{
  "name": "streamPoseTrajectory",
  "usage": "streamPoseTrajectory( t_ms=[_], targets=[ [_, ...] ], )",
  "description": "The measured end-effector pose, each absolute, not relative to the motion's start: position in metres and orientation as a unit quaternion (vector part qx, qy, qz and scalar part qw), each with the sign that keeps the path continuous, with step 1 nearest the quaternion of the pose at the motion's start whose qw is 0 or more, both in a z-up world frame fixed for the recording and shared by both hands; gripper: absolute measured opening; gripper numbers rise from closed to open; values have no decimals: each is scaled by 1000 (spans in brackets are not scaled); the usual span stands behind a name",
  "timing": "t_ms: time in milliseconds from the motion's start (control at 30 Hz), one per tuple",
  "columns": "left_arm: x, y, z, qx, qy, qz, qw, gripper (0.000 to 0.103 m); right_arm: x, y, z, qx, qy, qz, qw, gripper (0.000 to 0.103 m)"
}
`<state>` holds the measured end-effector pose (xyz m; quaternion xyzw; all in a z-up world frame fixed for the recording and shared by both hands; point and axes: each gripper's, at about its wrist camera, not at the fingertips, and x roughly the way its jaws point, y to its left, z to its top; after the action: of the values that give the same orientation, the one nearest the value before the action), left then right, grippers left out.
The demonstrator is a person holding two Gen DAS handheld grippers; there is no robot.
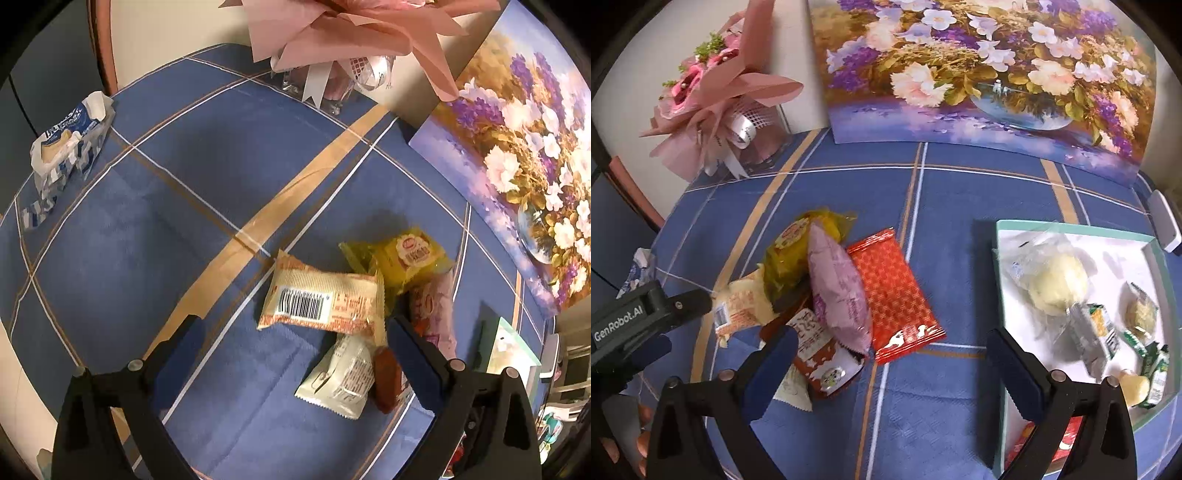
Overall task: Organize snacks
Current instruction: 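Grasp the pink pouch with the right tool while the left tool grasps the cream barcode bread pack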
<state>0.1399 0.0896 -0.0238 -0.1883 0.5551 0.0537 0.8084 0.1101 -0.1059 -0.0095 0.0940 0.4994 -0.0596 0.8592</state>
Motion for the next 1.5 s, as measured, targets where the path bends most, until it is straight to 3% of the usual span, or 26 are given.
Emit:
streamPoseTrajectory(
  t_ms=[533, 933, 1000, 1300, 1500],
  targets=[
    [163, 84, -23, -193, 549, 56, 812, 99, 135, -109, -4, 98, 512, -45, 852, 97],
    [173, 71, -46, -192, 573, 46, 795, 99, 143, -100, -37, 97, 544, -25, 833, 86],
    [175, 67, -52, -193, 580, 42, 791, 99, 144, -97, -42, 94, 548, -21, 831, 78],
    [183, 57, -77, -197, 595, 40, 778, 99, 148, -87, -54, 95, 546, 2, 833, 72],
    [188, 55, -78, -194, 590, 41, 783, 94, 151, -82, -56, 102, 542, 15, 834, 62]
  ],
)
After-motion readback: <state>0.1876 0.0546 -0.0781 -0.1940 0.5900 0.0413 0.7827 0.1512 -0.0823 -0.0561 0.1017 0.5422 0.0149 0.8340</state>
